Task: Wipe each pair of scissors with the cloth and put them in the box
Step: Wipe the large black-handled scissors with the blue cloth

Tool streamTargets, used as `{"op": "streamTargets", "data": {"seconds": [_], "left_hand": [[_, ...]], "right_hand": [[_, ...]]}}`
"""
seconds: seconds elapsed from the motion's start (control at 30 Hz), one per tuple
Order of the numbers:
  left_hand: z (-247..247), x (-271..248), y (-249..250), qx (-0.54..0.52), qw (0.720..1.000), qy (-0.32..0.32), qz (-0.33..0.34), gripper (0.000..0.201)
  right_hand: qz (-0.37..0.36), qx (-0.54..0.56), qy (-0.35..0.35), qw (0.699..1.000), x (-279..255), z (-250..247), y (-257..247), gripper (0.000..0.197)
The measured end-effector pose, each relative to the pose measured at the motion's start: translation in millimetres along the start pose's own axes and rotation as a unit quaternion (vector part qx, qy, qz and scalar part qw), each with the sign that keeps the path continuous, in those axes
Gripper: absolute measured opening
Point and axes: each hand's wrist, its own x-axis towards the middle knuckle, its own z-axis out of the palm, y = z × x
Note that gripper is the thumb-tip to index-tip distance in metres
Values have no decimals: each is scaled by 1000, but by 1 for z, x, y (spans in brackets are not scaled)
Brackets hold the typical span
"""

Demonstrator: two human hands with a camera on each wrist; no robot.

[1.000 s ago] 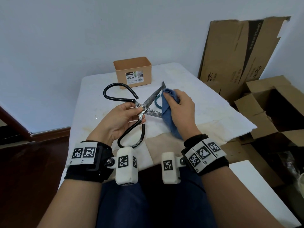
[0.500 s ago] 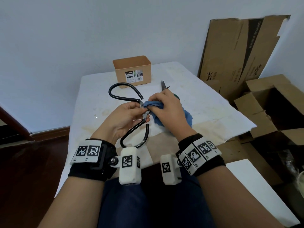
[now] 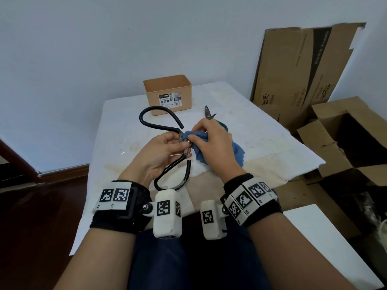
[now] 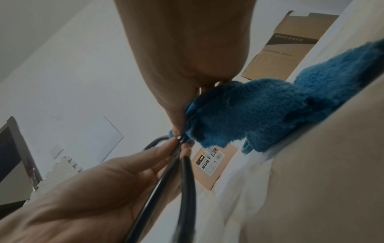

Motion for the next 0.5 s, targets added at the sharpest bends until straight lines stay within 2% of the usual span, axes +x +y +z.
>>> {"op": "streamTargets", "data": {"seconds": [0.1,0.3,0.5], "left_hand": [[1,-1,1,-6,1000,-7,-1,25],[0,-1,1,-9,1000,-7,2,26],[-1,1,2,-4,1000,-6,0,17]], "right_hand": [[5,8,16,1000,-1,-1,-1,17],[7,1,34,999,3,-8,-1,10],[-9,-5,61,998,6,-9,3,10]]}}
